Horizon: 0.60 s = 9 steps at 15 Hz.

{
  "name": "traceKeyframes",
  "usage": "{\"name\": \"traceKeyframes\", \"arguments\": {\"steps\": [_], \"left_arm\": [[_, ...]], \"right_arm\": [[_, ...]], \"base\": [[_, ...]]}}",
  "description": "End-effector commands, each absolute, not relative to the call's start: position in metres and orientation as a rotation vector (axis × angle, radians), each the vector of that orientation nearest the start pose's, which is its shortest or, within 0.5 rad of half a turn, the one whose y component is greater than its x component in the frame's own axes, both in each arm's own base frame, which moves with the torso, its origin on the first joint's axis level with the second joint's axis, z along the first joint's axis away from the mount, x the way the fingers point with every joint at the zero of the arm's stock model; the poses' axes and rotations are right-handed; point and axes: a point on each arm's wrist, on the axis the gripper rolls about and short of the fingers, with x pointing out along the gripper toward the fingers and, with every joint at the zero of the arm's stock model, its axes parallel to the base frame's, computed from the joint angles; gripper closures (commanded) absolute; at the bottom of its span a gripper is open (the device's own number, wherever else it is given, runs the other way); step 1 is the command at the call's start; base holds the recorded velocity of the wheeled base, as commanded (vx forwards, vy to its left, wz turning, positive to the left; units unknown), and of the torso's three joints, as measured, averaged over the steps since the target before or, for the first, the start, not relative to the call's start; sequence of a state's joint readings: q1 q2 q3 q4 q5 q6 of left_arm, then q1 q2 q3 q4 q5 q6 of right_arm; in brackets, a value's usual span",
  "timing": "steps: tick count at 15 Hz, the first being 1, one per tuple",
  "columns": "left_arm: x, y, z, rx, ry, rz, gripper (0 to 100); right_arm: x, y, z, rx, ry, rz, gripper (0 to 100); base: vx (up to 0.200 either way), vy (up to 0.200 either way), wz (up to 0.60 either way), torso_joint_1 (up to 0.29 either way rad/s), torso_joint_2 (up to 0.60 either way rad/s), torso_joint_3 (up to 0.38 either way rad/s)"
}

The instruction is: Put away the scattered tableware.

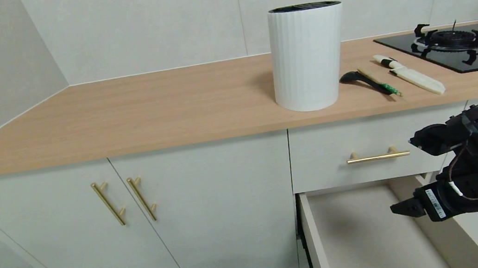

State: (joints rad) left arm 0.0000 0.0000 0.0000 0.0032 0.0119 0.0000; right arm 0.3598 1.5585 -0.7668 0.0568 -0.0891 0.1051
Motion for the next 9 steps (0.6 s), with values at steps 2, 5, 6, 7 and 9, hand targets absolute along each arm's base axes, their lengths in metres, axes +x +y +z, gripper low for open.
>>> {"name": "traceKeyframes", "arguments": {"steps": [2, 5, 6, 7, 9], "left_arm": [[-0.0227, 0.0003, 0.0752, 0.000, 0.005, 0.012, 0], [-0.0227, 0.0003, 0.0752, 0.000, 0.005, 0.012, 0], [-0.0227, 0.0003, 0.0752, 0.000, 0.005, 0.012, 0], [-0.0227, 0.0003, 0.0752, 0.000, 0.005, 0.012, 0], [-0.0227, 0.0003, 0.0752, 0.000, 0.005, 0.012, 0]], "right_arm": [[0.2258, 0.0830, 0.1519, -0.090, 0.841, 0.211, 0], [0.2253, 0.0828, 0.1526, -0.091, 0.838, 0.211, 0], [0.2253, 0.0828, 0.1526, -0.091, 0.838, 0.211, 0], [0.2251, 0.0827, 0.1530, -0.091, 0.836, 0.212, 0], [0.2270, 0.0838, 0.1595, -0.081, 0.787, 0.218, 0]], "base": [[0.000, 0.000, 0.00, 0.163, -0.47, -0.283], [0.000, 0.000, 0.00, 0.178, -0.47, -0.289], [0.000, 0.000, 0.00, 0.193, -0.49, -0.281], [0.000, 0.000, 0.00, 0.198, -0.49, -0.290], [0.000, 0.000, 0.00, 0.146, -0.36, -0.193]]}}
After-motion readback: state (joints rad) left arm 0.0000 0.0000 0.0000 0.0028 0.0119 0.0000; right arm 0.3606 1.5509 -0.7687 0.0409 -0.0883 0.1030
